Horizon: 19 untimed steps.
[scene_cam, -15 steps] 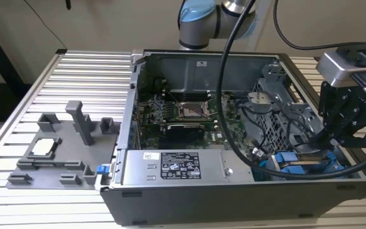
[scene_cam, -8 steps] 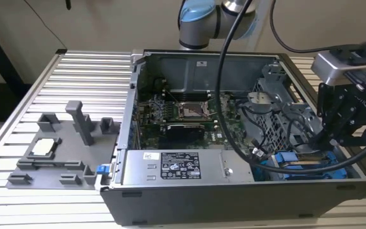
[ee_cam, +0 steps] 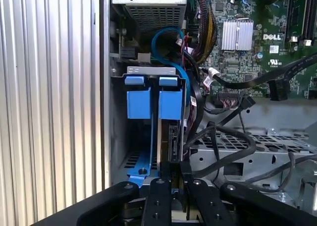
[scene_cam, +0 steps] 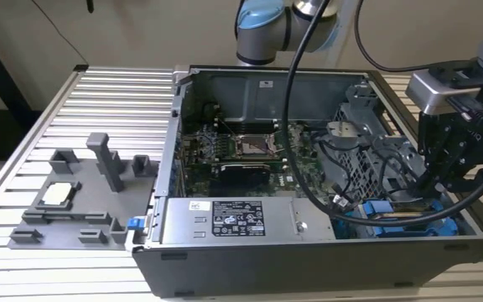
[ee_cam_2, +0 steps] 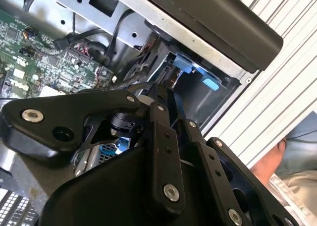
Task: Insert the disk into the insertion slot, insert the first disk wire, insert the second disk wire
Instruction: 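Insert the first disk wire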
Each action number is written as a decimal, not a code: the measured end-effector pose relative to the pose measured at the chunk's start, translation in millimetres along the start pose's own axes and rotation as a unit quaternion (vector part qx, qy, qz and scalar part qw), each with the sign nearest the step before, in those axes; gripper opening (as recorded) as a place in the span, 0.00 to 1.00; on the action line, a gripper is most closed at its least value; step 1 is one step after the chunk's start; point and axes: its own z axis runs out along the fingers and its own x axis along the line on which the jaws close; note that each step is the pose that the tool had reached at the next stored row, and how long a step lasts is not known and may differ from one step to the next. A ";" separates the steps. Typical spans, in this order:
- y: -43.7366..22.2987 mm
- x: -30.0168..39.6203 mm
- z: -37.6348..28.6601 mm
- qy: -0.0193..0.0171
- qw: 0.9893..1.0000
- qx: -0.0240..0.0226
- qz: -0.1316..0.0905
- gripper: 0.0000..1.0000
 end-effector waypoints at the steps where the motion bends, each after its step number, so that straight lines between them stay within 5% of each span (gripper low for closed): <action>1: 0.1 0.0 -0.1 0.000 1.000 0.000 0.000 0.19; 9: 0.5 -0.8 7.8 0.001 1.000 0.000 0.002 0.19; 13: 0.8 -1.0 11.7 0.009 1.000 0.000 0.003 0.19; 19: 1.0 -1.3 15.9 0.009 1.000 0.004 0.003 0.19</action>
